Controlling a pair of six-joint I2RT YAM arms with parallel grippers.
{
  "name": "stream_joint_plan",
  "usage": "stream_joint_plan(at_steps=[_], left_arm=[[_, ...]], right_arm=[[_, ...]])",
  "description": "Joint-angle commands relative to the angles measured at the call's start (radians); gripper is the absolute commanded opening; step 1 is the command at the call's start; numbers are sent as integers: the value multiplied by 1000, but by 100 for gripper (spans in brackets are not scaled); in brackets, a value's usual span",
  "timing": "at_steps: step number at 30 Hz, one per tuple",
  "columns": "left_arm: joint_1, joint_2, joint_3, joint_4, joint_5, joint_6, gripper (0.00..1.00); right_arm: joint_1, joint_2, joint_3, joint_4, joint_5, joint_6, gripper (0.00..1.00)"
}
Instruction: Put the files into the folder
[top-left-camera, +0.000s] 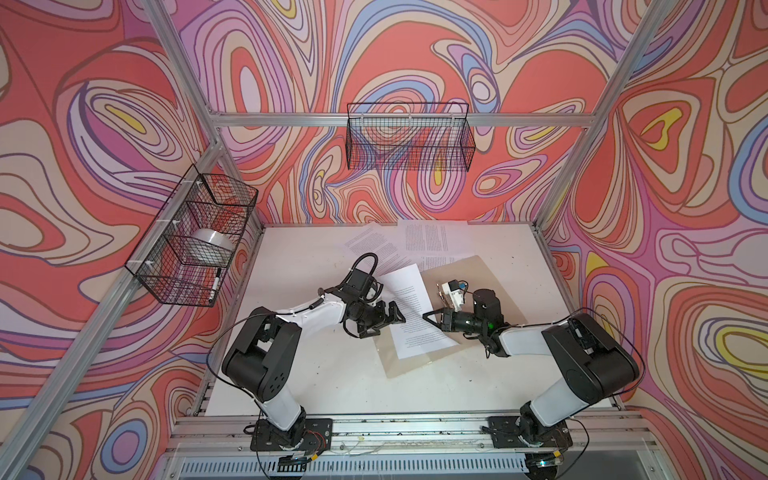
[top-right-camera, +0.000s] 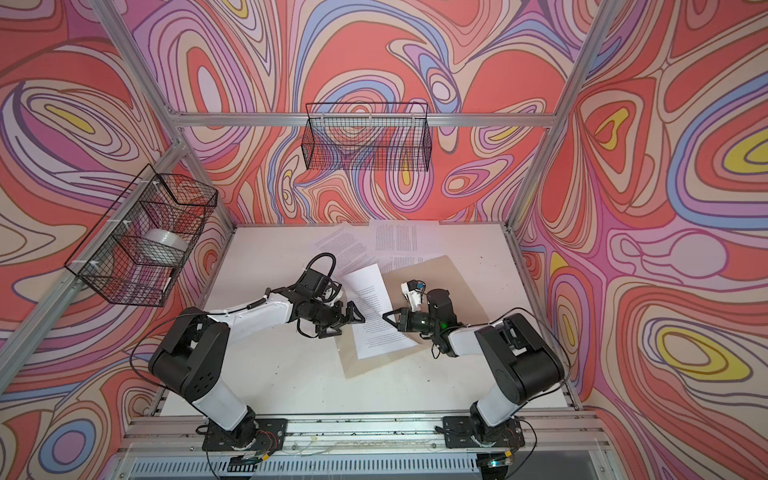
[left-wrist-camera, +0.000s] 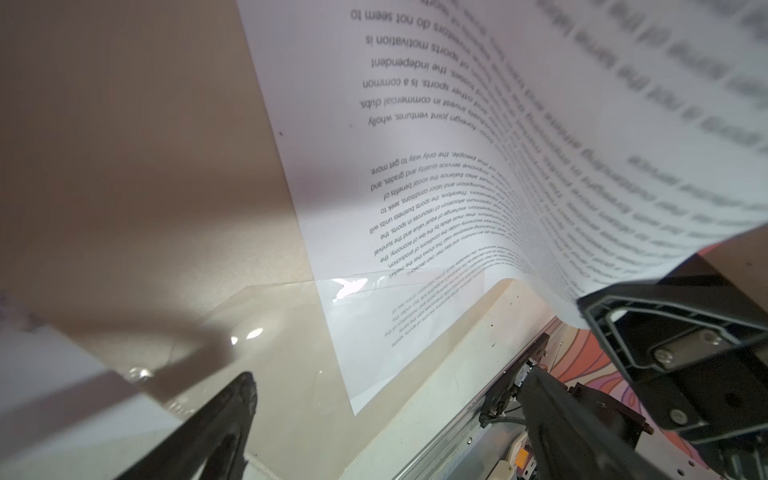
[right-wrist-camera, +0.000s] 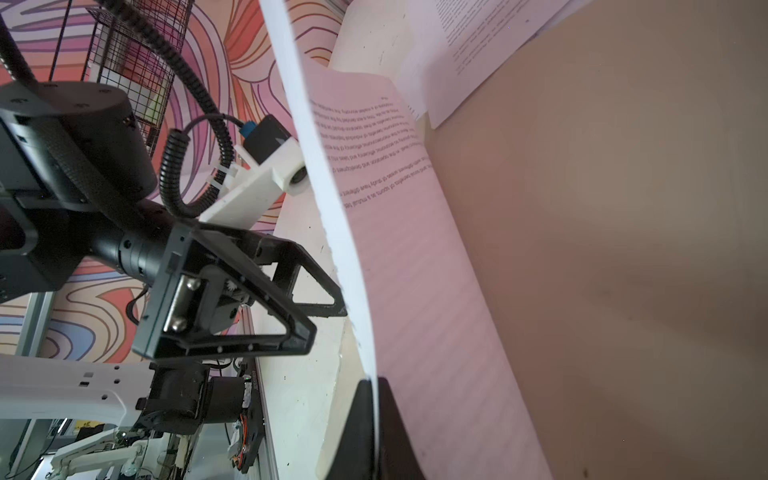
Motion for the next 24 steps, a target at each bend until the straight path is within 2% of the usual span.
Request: stream_joint_plan(at_steps=[1,4,9,11,15,20,22,24], left_arm=[[18,39,68,-54,21,40,100],[31,58,114,-75,35,50,100],[64,56,172,-107,44,67,100],[78,50,186,-129,43,76,100],[93,13,159,-158,21,90,100],[128,-99,31,-118,4,50,100],[131,-129,-6,-114,-6,44,100],[135,-144,-43,-103,-5,36,100]], right_arm=[[13,-32,-73,185,76,134,0],[36,-46,-114,226,123,173,0],[139,-36,-121,279,220,211,0],[148,-9,-113,300,222,208,0],[103,-6,-14,118,189,99,0],[50,-12,145,-148,156,-66,0],[30,15,212,-203,99,-140,0],[24,60,270,-183,14,-169,0]])
